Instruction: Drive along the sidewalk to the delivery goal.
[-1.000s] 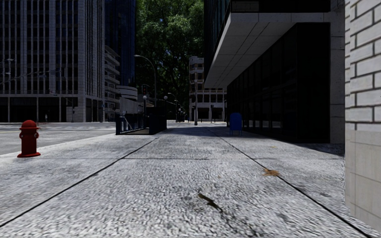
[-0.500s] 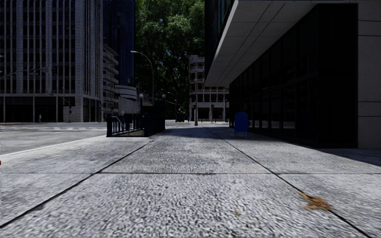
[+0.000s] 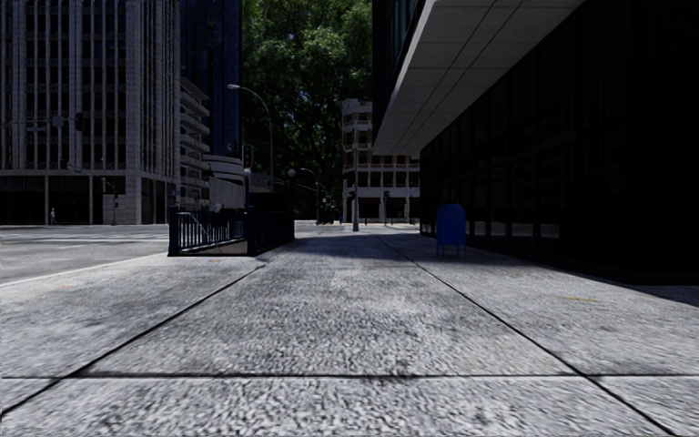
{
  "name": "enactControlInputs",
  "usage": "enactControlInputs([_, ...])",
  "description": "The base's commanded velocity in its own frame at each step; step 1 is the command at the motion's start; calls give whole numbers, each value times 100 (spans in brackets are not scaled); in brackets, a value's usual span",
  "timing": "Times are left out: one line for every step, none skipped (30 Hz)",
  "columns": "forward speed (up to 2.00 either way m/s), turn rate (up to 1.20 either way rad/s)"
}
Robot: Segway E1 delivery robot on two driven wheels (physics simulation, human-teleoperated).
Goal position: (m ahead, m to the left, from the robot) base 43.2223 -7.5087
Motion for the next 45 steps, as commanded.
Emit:
enactControlInputs([200,0])
enactControlInputs([200,0])
enactControlInputs([200,0])
enactControlInputs([200,0])
enactControlInputs([200,0])
enactControlInputs([200,0])
enactControlInputs([200,0])
enactControlInputs([200,0])
enactControlInputs([200,0])
enactControlInputs([200,-18])
enactControlInputs([200,-18])
enactControlInputs([200,-25])
enactControlInputs([200,-37])
enactControlInputs([200,-37])
enactControlInputs([200,-46])
enactControlInputs([200,-50])
enactControlInputs([200,-51])
enactControlInputs([200,-51])
enactControlInputs([200,-51])
enactControlInputs([200,-51])
enactControlInputs([200,-51])
enactControlInputs([200,-51])
enactControlInputs([199,-46])
enactControlInputs([199,-3])
enactControlInputs([199,-3])
enactControlInputs([199,0])
enactControlInputs([199,0])
enactControlInputs([199,0])
enactControlInputs([199,0])
enactControlInputs([199,0])
enactControlInputs([199,0])
enactControlInputs([199,0])
enactControlInputs([199,0])
enactControlInputs([199,0])
enactControlInputs([199,0])
enactControlInputs([199,0])
enactControlInputs([199,0])
enactControlInputs([199,0])
enactControlInputs([199,0])
enactControlInputs([199,0])
enactControlInputs([199,0])
enactControlInputs([199,0])
enactControlInputs([199,0])
enactControlInputs([199,0])
enactControlInputs([199,0])
